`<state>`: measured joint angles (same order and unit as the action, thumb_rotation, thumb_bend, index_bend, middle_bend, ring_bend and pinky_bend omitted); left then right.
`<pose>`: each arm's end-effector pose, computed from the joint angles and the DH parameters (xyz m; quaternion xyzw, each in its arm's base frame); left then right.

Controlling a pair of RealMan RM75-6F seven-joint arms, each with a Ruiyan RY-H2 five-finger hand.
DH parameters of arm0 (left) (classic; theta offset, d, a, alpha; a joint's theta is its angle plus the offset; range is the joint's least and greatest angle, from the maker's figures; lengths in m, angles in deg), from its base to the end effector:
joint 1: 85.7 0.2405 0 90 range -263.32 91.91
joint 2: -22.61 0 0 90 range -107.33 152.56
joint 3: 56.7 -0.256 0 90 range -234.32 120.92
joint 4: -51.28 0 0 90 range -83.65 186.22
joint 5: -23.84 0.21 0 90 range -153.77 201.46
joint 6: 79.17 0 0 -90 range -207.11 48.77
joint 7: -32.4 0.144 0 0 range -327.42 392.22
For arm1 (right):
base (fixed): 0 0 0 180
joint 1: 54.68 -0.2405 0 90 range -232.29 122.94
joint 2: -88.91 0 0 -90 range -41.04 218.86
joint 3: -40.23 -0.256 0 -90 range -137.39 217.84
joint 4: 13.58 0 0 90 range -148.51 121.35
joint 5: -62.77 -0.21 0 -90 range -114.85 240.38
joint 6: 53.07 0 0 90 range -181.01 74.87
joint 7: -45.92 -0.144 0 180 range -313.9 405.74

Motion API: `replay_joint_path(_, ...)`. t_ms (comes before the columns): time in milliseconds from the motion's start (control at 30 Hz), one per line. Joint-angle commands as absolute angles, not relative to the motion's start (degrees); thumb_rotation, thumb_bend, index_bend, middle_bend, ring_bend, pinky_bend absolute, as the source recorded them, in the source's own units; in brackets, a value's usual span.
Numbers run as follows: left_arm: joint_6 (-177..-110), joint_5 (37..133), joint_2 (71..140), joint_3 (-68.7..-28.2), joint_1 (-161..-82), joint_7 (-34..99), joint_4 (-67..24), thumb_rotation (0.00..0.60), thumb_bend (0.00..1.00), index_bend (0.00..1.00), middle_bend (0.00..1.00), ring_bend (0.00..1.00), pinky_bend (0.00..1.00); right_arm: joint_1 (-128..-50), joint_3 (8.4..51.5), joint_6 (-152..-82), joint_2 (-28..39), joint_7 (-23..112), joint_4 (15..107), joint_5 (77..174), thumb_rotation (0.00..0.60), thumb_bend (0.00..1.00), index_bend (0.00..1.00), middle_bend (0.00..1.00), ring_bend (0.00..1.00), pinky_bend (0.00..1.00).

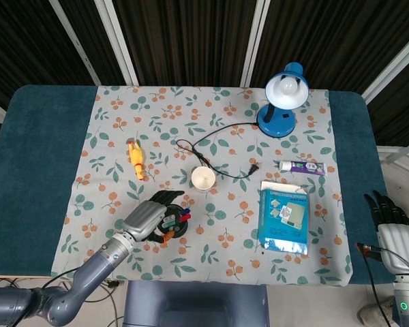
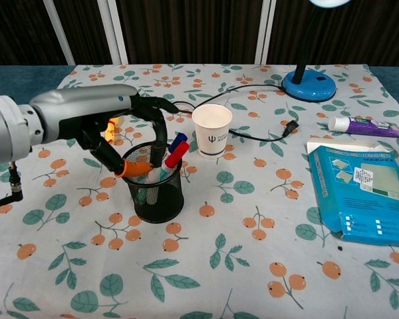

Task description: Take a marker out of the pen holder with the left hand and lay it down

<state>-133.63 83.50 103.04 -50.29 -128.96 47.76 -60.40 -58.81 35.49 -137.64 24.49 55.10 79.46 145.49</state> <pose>-0.0881 0.2661 -0.0036 -0.7396 -0.4893 -0.3910 0.2463 -0.3156 -0.1835 0.1627 0.5965 -0.3560 0.3400 0.6339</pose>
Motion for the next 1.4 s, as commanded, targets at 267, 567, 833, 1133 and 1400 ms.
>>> replay_joint_path(267, -141.41, 97.89, 91.85, -51.35, -123.04, 42.67, -69.86, 0.600, 0.39, 0.53, 0.04, 0.00, 0.00, -58.74, 35.51, -137.72, 24.40, 55.44, 79.61, 145.41, 0.600, 0.17, 0.02, 0.00, 0.07, 0.18)
replay_joint_path(567, -148.99, 104.16, 84.30, -51.68, -116.45, 30.65, -63.50, 0.600, 0.39, 0.52, 0.04, 0.00, 0.00, -58.74, 35.43, -137.71, 24.27, 55.70, 79.72, 145.17, 0.600, 0.17, 0.02, 0.00, 0.07, 0.18)
replay_joint_path(833, -142.61, 96.89, 86.72, -50.70, -116.27, 19.02, -49.04, 0.600, 0.39, 0.50, 0.04, 0.00, 0.00, -58.72, 35.38, -137.76, 24.17, 55.84, 79.78, 145.07, 0.600, 0.17, 0.02, 0.00, 0.07, 0.18)
replay_joint_path(1133, -133.63, 91.87, 93.10, -49.91, -119.93, 20.59, -40.09, 0.600, 0.38, 0.50, 0.04, 0.00, 0.00, -58.71, 35.34, -137.72, 24.11, 55.90, 79.77, 144.90, 0.600, 0.17, 0.02, 0.00, 0.07, 0.18)
replay_joint_path(1400, -130.78, 88.65, 98.30, -48.17, -123.33, 26.55, -38.67, 0.600, 0.39, 0.50, 0.04, 0.00, 0.00, -58.76, 35.39, -137.62, 24.21, 55.62, 79.72, 145.07, 0.600, 0.17, 0.02, 0.00, 0.07, 0.18)
